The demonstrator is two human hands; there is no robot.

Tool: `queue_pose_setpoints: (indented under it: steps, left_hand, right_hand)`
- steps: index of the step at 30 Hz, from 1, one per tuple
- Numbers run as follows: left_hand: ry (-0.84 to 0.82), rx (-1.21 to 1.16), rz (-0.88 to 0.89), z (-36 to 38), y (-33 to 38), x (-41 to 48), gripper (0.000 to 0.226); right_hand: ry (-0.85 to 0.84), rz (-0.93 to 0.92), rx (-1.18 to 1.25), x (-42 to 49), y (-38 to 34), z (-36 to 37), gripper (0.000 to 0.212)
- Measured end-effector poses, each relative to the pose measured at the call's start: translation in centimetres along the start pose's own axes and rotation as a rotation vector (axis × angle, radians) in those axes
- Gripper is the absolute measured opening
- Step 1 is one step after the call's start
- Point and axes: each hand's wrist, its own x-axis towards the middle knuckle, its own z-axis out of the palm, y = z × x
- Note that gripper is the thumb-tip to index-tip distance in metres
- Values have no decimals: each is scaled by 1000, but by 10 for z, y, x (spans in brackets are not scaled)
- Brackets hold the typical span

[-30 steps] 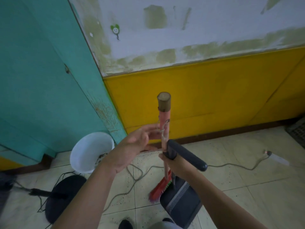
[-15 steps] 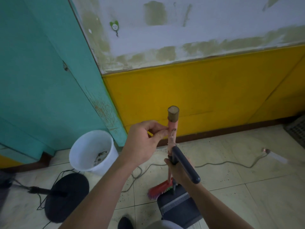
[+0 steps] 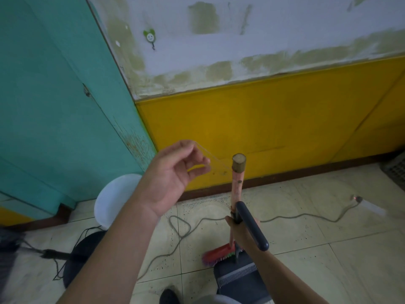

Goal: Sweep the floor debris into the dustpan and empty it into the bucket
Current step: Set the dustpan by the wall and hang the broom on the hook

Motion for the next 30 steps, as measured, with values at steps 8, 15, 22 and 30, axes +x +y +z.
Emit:
queue_pose_setpoints:
  steps: [8, 15, 22, 30]
  left_hand:
    - [-47, 327, 76, 41, 27, 26, 12]
    - [-111, 767, 148, 66, 47, 41, 16]
    - [-50, 1010, 204, 61, 52, 49, 13]
    - [-1, 1150, 200, 56, 47, 55, 16]
  right_hand:
    - [76, -139, -9, 19, 15, 26, 60]
    - [37, -136, -373, -8, -27, -8, 32]
    - [-137, -156, -378, 11, -50, -62, 42]
    - [-96, -531, 390, -18, -173, -131, 13]
